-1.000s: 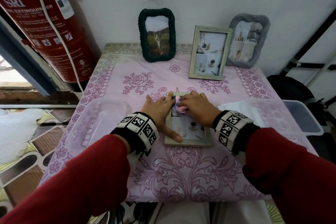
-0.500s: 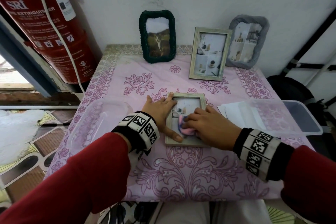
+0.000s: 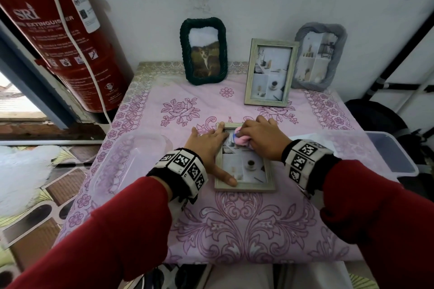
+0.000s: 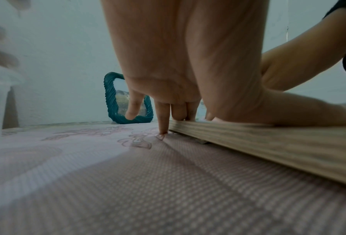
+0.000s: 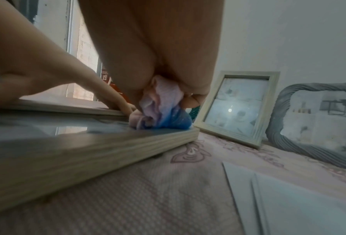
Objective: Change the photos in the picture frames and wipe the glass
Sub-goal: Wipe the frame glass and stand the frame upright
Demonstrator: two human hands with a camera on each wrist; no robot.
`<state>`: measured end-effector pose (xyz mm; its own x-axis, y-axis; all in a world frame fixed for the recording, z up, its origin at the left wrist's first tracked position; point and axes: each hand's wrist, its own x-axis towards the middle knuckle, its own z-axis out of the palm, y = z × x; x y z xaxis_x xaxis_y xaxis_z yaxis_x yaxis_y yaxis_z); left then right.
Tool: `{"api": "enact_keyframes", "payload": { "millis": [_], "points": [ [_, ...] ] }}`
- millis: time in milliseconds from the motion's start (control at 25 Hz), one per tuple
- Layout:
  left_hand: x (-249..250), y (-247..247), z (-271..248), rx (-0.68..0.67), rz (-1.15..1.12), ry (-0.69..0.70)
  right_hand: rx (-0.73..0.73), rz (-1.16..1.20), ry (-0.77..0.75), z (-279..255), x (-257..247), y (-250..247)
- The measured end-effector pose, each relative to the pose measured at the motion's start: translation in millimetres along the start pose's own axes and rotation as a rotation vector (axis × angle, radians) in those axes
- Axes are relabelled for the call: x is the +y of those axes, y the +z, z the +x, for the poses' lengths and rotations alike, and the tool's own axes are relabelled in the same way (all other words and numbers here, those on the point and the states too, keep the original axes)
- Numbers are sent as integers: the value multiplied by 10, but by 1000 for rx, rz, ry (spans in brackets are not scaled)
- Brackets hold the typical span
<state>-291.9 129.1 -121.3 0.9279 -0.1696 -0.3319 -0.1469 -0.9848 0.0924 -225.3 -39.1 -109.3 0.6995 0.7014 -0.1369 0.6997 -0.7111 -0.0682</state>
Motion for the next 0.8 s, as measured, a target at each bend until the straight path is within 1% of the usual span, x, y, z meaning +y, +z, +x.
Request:
{"api": "enact_keyframes", "payload": {
  "millis": [120, 200, 400, 520, 640, 720, 800],
  "points": [
    [12, -18, -7, -9, -19, 4, 17, 40, -12, 6, -60, 46],
    [22, -47, -23, -18, -19, 7, 21, -19, -45, -21, -121, 38],
    [27, -64, -38, -18, 36, -1, -1, -42, -181, -389, -246, 117],
    [22, -51, -37, -13, 37, -3, 32, -212, -250, -643, -182, 179],
    [10, -44, -26, -17, 23, -1, 45, -300, -200, -684, -39, 109],
    [4, -26, -22, -24, 10, 2, 45, -324, -143, -581, 2, 58],
    [-8, -14, -21, -38, -10, 4, 42, -296, -91, -385, -1, 20]
  ]
}}
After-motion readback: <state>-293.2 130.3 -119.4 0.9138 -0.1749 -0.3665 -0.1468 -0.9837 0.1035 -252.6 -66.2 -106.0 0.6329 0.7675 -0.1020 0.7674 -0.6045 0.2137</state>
